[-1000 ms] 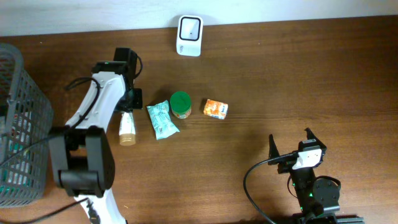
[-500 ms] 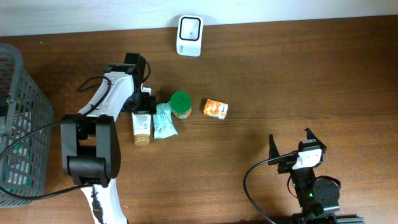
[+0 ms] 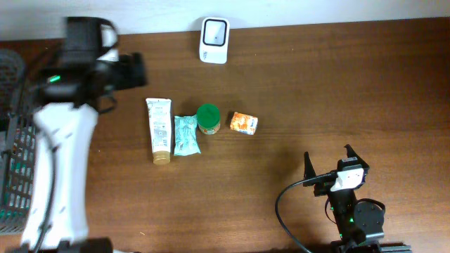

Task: Scan the item barcode
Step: 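Reach the left gripper into the basket and grasp the glove packet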

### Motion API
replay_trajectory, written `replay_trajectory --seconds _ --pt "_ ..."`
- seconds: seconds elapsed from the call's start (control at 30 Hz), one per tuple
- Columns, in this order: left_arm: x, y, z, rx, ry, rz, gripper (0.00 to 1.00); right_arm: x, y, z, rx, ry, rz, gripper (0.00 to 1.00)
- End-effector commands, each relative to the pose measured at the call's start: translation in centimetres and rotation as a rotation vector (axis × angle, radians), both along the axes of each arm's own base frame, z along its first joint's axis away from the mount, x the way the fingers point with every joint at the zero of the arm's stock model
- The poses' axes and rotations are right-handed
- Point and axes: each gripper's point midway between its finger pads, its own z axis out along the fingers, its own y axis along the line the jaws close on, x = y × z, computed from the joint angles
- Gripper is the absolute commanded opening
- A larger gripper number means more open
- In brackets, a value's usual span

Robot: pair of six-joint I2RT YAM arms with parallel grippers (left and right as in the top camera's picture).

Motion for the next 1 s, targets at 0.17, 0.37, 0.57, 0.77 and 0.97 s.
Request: replay_trajectory --seconds 0.17,0.37,0.57,0.77,0.97 --pt "-8.8 21.3 9.0 0.070 -0.250 0.557 0.79 0.0 0.1 -0.2 0.008 0.005 0.005 0.98" --pt "-13.6 30.5 1.9 0.025 -0.095 0.825 0.81 0.0 0.1 -0.3 0.008 0.005 0.005 0.98" --pt "-12.1 32.9 -3.7 0.159 0.072 0.537 0.95 0.0 0.1 -0.3 0.008 0.005 0.005 0.98" --pt "-11.0 34.8 -8.6 0.242 0.213 0.360 0.87 0.0 0.1 -0.3 0.008 0.005 0.005 0.98" --pt "-10.5 36.2 -13.2 0.240 0.295 0.277 0.87 0.0 0.1 -0.3 0.008 0.005 0.005 0.98"
